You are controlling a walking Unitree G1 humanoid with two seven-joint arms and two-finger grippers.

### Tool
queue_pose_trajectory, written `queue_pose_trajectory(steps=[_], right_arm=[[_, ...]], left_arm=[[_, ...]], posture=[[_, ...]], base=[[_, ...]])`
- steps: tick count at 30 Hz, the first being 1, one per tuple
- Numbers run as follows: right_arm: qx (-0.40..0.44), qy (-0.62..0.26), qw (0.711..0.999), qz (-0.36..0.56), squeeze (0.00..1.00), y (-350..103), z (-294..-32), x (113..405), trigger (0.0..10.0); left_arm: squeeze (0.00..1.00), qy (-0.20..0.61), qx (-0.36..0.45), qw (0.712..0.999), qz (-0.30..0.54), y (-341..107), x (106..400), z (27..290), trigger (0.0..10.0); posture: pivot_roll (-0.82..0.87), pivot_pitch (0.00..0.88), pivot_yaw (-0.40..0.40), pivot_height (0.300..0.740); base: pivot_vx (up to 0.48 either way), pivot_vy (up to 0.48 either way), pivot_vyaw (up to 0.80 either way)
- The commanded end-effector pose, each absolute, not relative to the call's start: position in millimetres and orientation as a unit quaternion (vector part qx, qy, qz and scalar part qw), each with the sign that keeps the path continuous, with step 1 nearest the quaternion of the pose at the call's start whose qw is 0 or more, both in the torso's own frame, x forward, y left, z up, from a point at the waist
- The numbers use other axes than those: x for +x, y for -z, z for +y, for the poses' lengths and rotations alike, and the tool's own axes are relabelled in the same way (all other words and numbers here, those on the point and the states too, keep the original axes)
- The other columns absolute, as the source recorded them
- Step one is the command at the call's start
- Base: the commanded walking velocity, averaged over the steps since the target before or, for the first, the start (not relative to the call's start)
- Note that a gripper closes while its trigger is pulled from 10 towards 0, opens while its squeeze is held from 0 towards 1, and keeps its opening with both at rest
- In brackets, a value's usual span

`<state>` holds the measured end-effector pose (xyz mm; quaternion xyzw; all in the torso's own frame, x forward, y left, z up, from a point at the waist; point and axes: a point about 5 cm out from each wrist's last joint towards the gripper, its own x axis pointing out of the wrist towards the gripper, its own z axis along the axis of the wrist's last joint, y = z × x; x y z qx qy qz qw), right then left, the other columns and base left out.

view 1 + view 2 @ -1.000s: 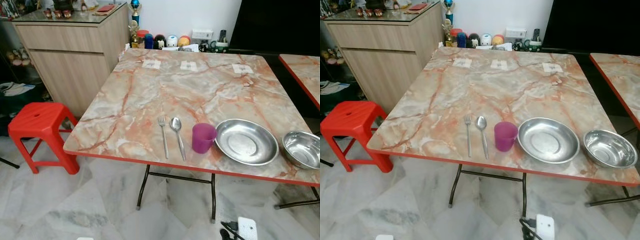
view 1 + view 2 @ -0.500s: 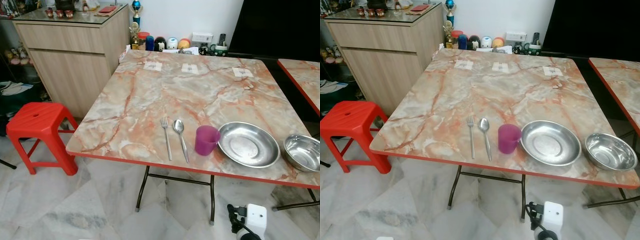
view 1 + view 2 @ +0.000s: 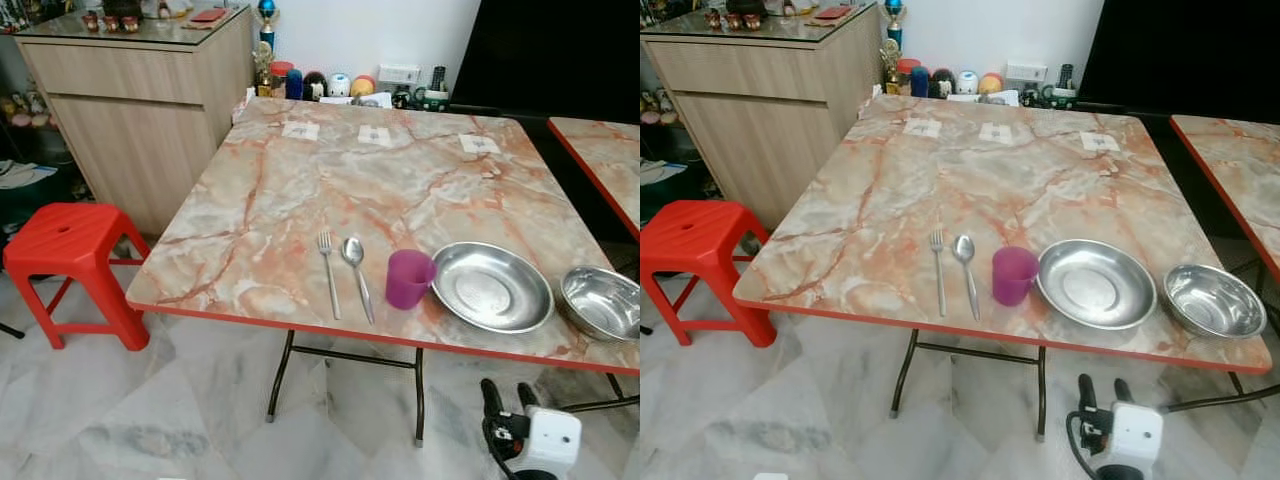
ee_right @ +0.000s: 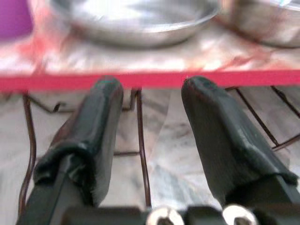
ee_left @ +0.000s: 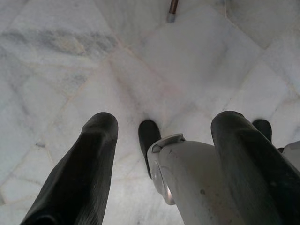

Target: Setting the table

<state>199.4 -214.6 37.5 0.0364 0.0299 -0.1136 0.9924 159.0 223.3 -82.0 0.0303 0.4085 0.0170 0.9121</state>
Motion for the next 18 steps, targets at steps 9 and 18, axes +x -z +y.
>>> queue_pose_trajectory(steps=[9, 18], right_arm=[[0.136, 0.16, 0.978, -0.011, 0.47, -71.5, -225.8, 241.0, 10.0], [0.212, 0.181, 0.96, -0.014, 0.0, -84.3, -219.9, 280.0, 10.0]], left_arm=[[0.0, -0.016, 0.031, 0.906, 0.421, 84.4, 155.3, 223.2, 10.0], [0.0, -0.019, 0.03, 0.906, 0.421, 84.5, 154.7, 223.8, 10.0]], posture=[[-0.01, 0.081, -0.061, 0.74], [0.01, 0.084, -0.057, 0.74]], base=[[0.0, 0.0, 0.0], [0.0, 0.0, 0.0]])
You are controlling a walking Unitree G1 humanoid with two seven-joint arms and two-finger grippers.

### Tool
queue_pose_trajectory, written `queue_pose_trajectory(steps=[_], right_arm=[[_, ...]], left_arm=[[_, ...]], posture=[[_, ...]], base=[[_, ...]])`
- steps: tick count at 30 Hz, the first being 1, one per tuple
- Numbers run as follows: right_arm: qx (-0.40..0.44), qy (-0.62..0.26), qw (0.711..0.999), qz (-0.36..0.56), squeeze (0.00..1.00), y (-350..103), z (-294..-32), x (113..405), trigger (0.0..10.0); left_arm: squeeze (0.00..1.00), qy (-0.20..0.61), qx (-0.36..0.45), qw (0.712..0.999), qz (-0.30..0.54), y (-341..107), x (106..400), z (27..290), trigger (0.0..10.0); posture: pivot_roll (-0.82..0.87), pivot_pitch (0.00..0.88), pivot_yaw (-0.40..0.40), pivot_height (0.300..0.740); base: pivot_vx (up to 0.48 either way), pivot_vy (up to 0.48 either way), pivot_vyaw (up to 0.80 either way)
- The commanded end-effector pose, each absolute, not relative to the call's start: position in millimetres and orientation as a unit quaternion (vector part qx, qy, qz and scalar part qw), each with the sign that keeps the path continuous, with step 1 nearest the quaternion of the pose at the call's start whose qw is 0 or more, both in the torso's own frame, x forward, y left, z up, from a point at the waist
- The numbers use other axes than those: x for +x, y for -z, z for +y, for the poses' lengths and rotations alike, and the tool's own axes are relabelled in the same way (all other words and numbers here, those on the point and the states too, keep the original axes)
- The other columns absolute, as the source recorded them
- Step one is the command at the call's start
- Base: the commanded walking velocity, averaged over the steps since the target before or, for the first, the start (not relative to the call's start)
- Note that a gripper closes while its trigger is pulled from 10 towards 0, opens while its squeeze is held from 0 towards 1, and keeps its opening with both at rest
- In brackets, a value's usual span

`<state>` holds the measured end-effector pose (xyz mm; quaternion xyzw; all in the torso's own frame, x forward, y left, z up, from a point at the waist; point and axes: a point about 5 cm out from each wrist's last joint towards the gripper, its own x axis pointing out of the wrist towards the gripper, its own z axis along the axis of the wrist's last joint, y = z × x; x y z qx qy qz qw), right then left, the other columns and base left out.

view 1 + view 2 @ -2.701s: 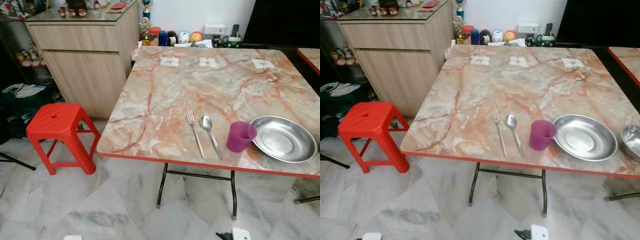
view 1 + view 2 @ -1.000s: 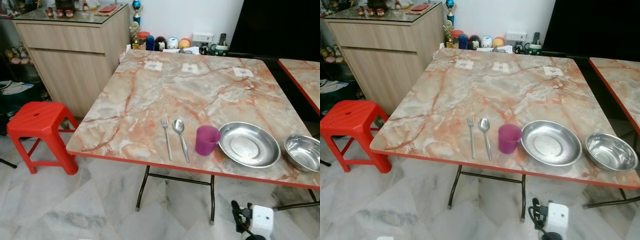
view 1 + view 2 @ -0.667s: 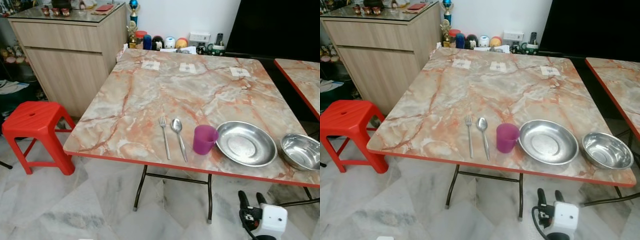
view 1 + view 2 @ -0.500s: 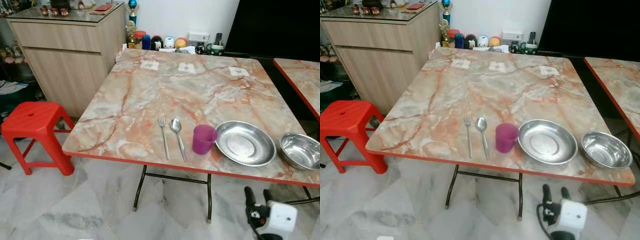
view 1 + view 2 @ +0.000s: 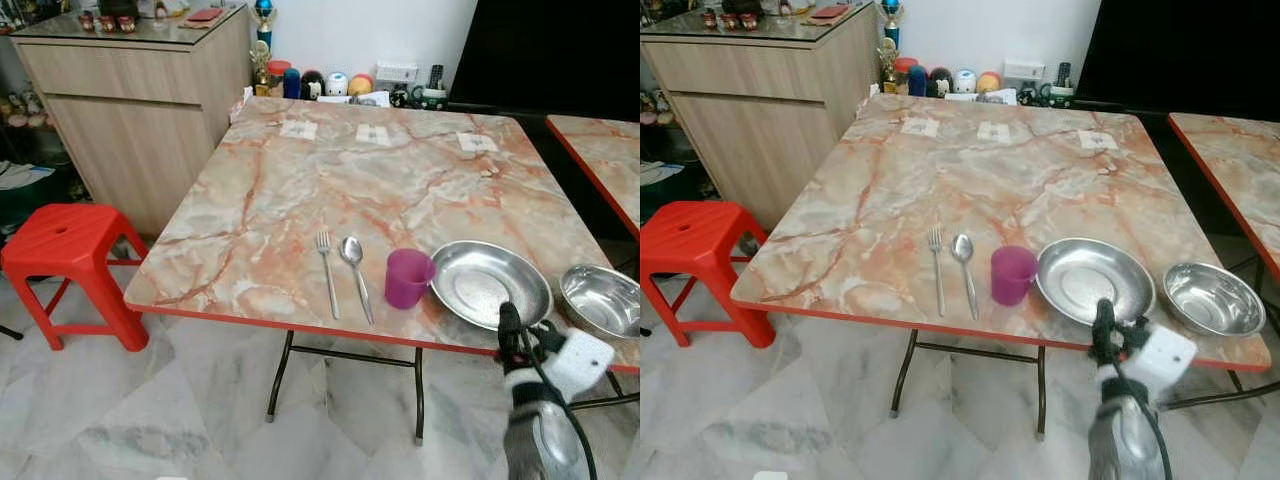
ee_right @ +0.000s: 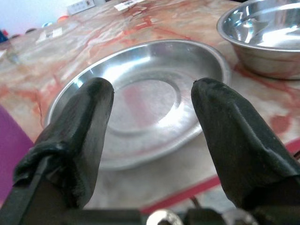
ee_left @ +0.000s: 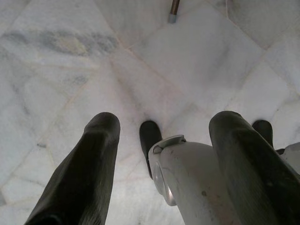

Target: Setting the table

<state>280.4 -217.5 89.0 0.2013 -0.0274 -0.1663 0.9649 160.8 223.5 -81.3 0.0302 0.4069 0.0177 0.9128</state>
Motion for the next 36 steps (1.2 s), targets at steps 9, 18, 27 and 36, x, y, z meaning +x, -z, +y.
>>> queue_pose_trajectory(steps=[9, 18, 27, 36], right_arm=[[0.23, 0.251, 0.94, -0.001, 0.0, -82.8, -229.6, 286.5, 10.0], [0.217, 0.289, 0.932, -0.001, 0.0, -88.3, -241.8, 297.3, 10.0], [0.226, 0.314, 0.922, 0.005, 0.0, -92.5, -244.1, 312.7, 10.0], [0.227, 0.336, 0.914, 0.024, 0.0, -86.7, -249.0, 314.3, 10.0]], left_arm=[[0.0, -0.017, 0.033, 0.904, 0.425, 85.3, 152.4, 225.0, 10.0], [0.0, -0.014, 0.036, 0.904, 0.426, 85.1, 153.1, 225.2, 10.0], [0.0, -0.017, 0.035, 0.903, 0.427, 85.1, 152.8, 226.2, 10.0], [0.0, -0.02, 0.035, 0.902, 0.429, 85.4, 150.8, 228.0, 10.0]], posture=[[0.02, 0.094, -0.049, 0.74], [0.02, 0.1, -0.044, 0.74], [0.02, 0.103, -0.043, 0.74], [0.03, 0.113, -0.038, 0.74]], base=[[0.0, 0.0, 0.0], [0.0, 0.0, 0.0], [0.0, 0.0, 0.0], [0.0, 0.0, 0.0]])
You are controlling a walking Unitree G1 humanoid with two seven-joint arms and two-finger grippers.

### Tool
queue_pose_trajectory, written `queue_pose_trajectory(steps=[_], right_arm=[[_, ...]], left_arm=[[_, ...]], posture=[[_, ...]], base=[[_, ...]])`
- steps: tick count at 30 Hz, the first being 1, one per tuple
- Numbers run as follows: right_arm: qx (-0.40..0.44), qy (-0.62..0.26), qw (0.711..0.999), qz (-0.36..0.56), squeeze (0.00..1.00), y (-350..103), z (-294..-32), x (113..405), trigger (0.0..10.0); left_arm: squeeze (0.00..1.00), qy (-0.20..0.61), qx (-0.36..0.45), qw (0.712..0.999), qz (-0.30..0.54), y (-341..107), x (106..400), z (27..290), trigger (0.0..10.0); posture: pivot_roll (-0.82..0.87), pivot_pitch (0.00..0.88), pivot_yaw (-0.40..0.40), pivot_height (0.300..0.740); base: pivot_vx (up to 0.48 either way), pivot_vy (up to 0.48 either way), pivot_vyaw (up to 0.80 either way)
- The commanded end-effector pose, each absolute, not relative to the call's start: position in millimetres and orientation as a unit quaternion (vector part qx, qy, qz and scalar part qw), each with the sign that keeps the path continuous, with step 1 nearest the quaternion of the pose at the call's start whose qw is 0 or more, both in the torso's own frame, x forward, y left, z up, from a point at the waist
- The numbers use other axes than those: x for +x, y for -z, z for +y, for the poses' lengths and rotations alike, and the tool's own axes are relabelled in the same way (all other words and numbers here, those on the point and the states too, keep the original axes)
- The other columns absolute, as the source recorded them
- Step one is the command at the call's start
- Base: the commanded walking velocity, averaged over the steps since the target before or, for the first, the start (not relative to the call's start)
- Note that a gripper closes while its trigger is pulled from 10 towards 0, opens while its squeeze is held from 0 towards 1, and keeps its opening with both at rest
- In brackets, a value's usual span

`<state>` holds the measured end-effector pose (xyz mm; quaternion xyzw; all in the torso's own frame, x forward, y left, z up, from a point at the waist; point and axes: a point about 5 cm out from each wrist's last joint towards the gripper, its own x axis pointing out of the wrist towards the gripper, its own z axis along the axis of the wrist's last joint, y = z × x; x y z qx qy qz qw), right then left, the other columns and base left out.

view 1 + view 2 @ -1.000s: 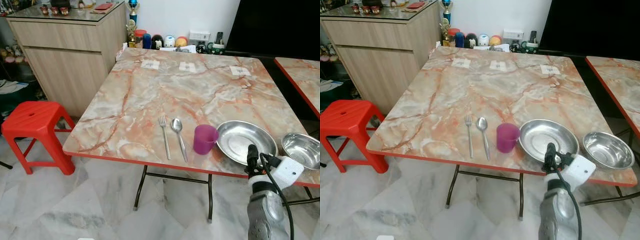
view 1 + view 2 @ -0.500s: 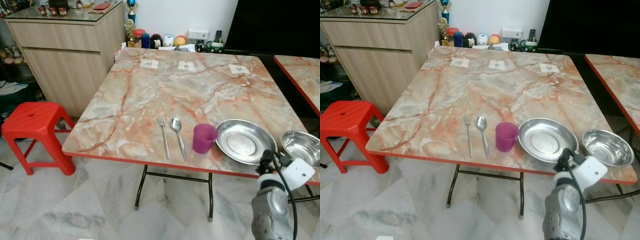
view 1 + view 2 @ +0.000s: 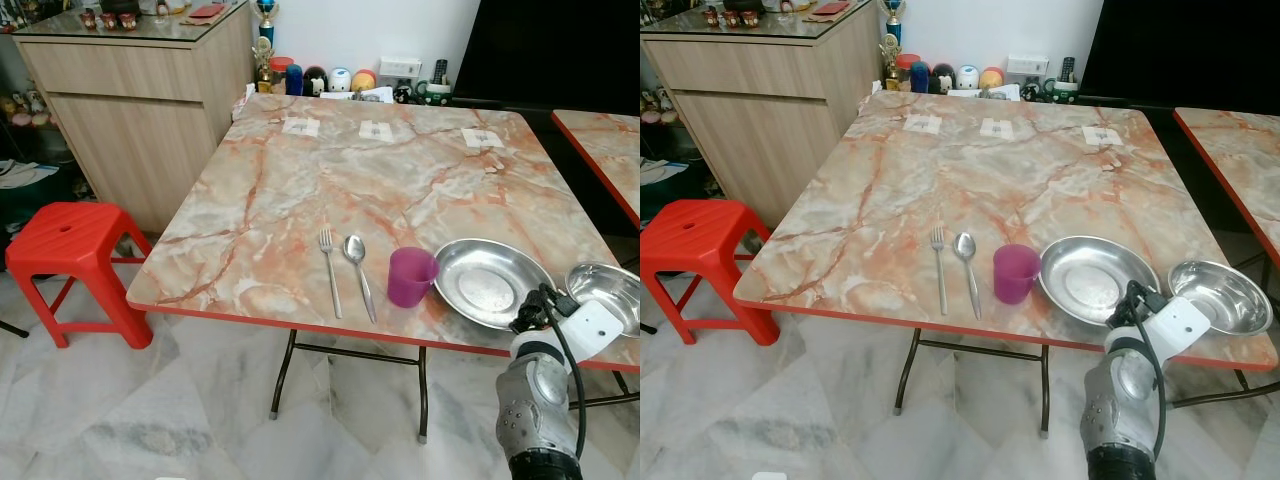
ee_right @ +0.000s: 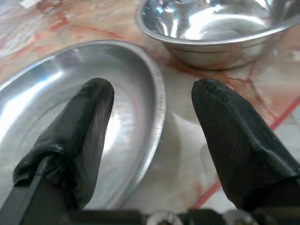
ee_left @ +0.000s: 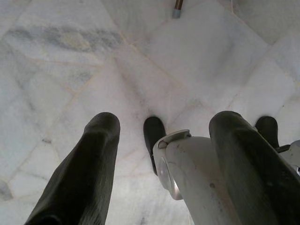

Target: Setting the table

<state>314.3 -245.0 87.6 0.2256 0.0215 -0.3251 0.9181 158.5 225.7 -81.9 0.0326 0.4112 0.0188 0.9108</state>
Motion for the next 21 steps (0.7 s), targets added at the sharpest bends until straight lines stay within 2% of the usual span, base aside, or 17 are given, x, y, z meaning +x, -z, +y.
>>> queue_pose_trajectory(steps=[1, 21], right_arm=[[0.229, 0.337, 0.913, 0.026, 0.0, -86.1, -249.3, 314.6, 10.0], [0.237, 0.334, 0.911, 0.043, 0.0, -90.9, -247.9, 333.5, 10.0]], left_arm=[[0.0, -0.02, 0.034, 0.902, 0.429, 85.4, 150.8, 228.1, 10.0], [0.0, -0.022, 0.035, 0.903, 0.429, 85.2, 150.4, 229.6, 10.0]], posture=[[0.03, 0.115, -0.038, 0.74], [0.04, 0.121, -0.031, 0.74]], base=[[0.0, 0.0, 0.0], [0.0, 0.0, 0.0]])
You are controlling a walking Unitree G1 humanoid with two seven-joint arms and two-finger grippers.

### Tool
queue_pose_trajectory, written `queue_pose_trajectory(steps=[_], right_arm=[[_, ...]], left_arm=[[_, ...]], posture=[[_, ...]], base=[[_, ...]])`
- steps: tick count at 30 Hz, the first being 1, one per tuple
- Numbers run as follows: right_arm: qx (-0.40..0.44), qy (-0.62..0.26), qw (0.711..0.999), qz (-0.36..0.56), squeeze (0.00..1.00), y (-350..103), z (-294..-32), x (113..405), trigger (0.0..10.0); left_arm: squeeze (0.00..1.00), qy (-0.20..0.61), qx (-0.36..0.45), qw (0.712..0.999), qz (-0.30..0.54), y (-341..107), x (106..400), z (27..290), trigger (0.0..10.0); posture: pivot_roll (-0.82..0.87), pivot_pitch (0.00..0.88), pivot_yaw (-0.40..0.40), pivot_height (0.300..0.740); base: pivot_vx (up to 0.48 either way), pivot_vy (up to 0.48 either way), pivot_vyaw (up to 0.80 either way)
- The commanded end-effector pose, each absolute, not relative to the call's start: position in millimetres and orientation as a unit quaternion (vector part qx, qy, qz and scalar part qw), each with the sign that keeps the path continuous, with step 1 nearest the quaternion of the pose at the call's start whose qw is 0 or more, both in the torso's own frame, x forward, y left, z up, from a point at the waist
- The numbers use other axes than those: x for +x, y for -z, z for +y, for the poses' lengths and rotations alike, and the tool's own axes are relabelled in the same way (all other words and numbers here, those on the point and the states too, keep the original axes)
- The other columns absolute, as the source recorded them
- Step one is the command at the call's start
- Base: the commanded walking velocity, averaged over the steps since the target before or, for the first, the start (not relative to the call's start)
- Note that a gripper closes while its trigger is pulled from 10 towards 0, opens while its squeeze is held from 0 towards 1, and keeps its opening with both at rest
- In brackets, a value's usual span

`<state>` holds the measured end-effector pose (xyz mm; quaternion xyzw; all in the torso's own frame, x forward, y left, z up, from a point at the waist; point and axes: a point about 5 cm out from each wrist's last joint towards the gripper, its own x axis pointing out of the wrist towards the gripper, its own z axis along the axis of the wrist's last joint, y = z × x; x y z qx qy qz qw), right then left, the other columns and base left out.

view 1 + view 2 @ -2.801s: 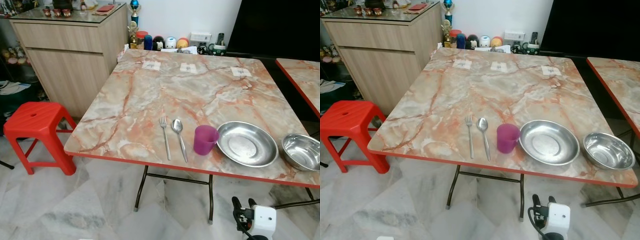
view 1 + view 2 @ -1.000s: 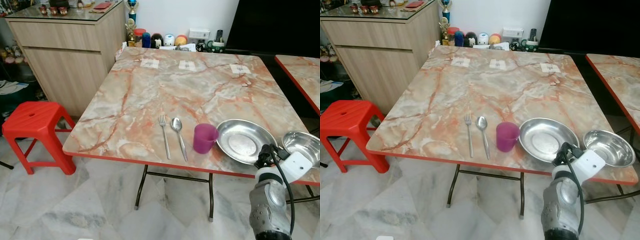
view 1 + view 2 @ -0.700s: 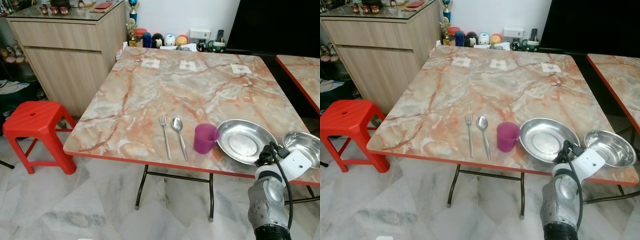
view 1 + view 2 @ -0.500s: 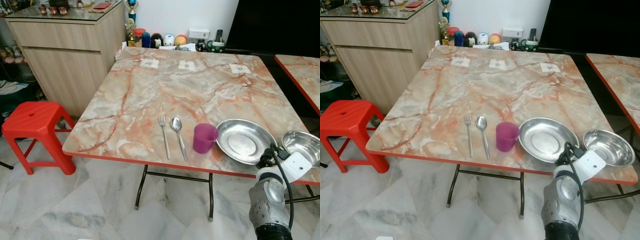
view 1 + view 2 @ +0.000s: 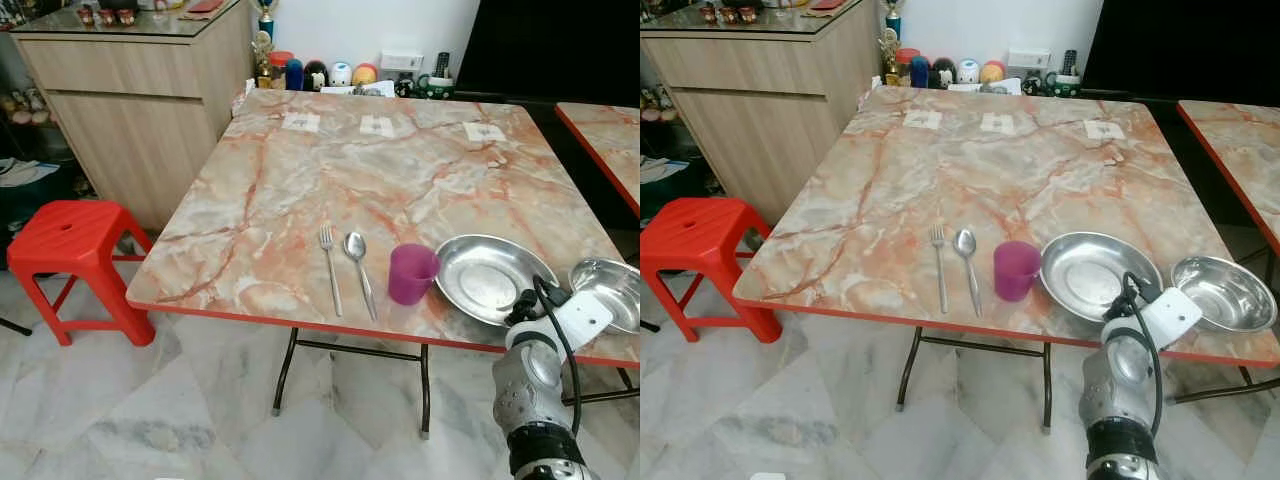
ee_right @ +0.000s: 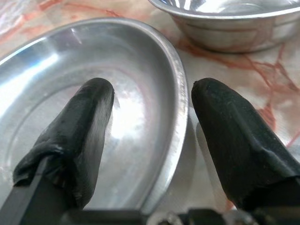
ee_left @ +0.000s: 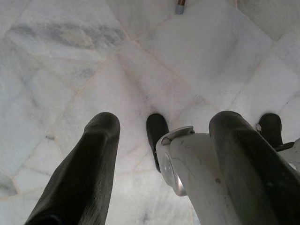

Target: Setting the table

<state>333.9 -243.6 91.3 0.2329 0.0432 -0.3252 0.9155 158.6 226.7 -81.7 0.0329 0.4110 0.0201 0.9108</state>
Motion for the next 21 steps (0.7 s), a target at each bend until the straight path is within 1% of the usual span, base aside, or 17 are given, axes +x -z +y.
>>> queue_pose_trajectory(steps=[1, 15, 21], right_arm=[[0.237, 0.334, 0.911, 0.043, 0.0, -90.8, -248.0, 333.4, 10.0], [0.232, 0.343, 0.908, 0.067, 0.0, -82.3, -246.3, 332.8, 10.0], [0.221, 0.344, 0.907, 0.098, 0.0, -75.4, -245.2, 332.6, 10.0]], left_arm=[[0.0, -0.022, 0.035, 0.903, 0.429, 85.1, 150.4, 229.6, 10.0], [0.0, -0.022, 0.036, 0.903, 0.428, 84.7, 150.7, 230.6, 10.0], [0.0, -0.022, 0.036, 0.903, 0.427, 84.7, 150.8, 230.6, 10.0]], posture=[[0.04, 0.121, -0.031, 0.74], [0.05, 0.125, -0.029, 0.74], [0.05, 0.126, -0.03, 0.74]], base=[[0.0, 0.0, 0.0], [0.0, 0.0, 0.0], [0.0, 0.0, 0.0]])
